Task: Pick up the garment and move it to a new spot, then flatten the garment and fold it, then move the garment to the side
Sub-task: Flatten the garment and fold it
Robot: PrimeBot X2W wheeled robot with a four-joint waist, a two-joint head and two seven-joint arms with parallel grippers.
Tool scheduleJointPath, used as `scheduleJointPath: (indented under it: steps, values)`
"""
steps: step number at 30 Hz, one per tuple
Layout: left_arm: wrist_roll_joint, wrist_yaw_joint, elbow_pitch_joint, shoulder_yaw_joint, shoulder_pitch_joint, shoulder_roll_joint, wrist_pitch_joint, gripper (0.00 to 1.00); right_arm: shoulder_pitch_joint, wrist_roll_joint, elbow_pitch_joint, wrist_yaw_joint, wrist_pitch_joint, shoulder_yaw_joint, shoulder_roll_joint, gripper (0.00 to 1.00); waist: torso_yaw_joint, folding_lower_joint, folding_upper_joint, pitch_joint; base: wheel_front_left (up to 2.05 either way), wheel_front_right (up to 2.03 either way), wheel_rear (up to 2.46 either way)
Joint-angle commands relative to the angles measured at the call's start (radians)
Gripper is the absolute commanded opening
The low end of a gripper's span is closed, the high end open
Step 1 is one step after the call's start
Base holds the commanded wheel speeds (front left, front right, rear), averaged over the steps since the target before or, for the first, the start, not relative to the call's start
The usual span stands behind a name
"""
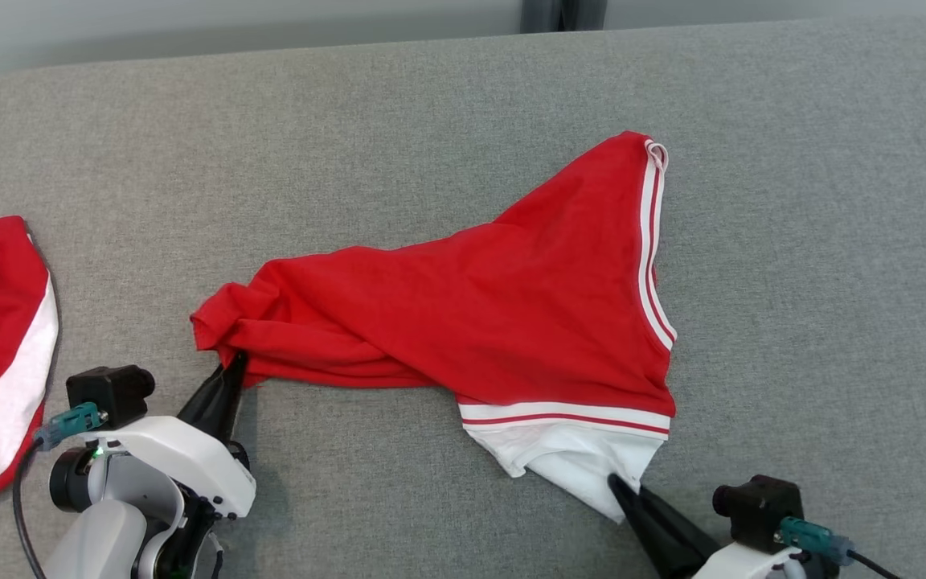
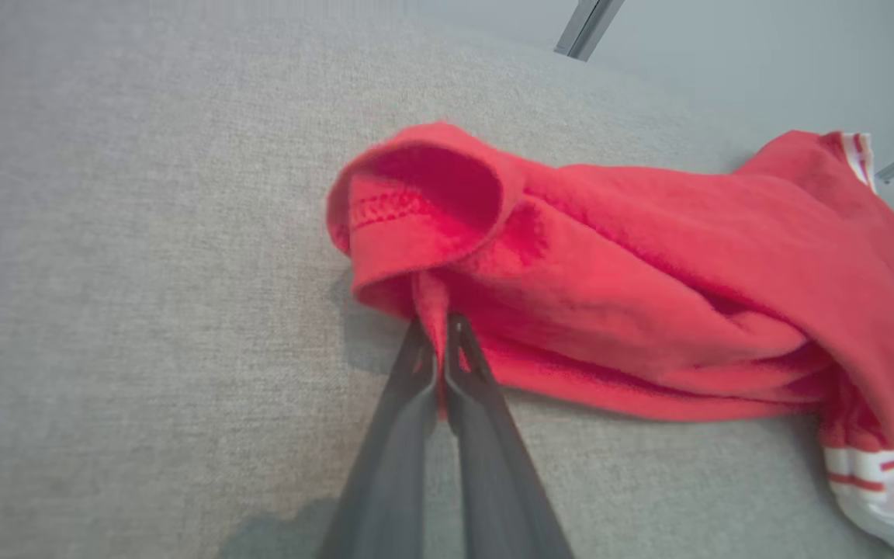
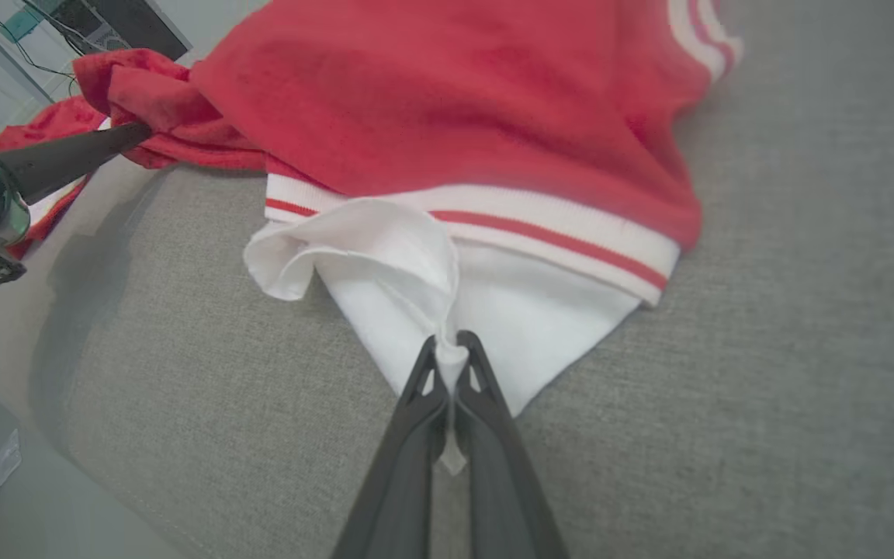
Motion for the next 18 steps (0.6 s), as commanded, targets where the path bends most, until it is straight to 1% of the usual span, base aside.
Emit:
scheduleJointPath:
  steps: [1,5,10,11,12,16,18]
  values:
    - [0.006,0.005,-0.007,0.008,-0.019,0.008,-0.007,0.0,-0.009,-0.006,-0.009,0.0,-0.011,-0.009,-0.011,0.0,-0.002,0.0,0.0,-0.002,0.0,0.0,0.0]
    - [0.018,0.023,-0.064,0.023,-0.018,0.025,-0.033,0.0,-0.03,-0.026,-0.093,0.0,-0.055,-0.057,-0.031,0.0,-0.009,0.0,0.0,-0.016,0.0,0.0,0.0]
    - [0.026,0.056,-0.212,0.05,-0.021,0.061,-0.027,0.0,-0.095,-0.05,-0.225,0.0,-0.121,-0.173,-0.054,0.0,-0.015,0.0,0.0,-0.047,0.0,0.0,0.0]
    - [0.026,0.075,-0.288,0.061,-0.024,0.077,-0.009,0.0,-0.138,-0.061,-0.268,0.0,-0.134,-0.218,-0.071,0.0,-0.019,0.0,0.0,-0.061,0.0,0.0,0.0]
    - [0.032,0.086,-0.324,0.067,-0.027,0.088,0.001,0.0,-0.161,-0.061,-0.283,0.0,-0.134,-0.239,-0.078,0.0,-0.02,0.0,0.0,-0.067,0.0,0.0,0.0]
    - [0.039,0.111,-0.453,0.086,-0.062,0.114,0.034,0.0,-0.28,-0.073,-0.335,0.0,-0.135,-0.309,-0.115,0.0,-0.017,0.0,0.0,-0.087,0.0,0.0,0.0]
    - [0.038,0.113,-0.503,0.085,-0.097,0.119,0.055,0.0,-0.343,-0.073,-0.355,0.0,-0.125,-0.331,-0.133,0.0,-0.012,0.0,0.0,-0.095,0.0,0.0,0.0]
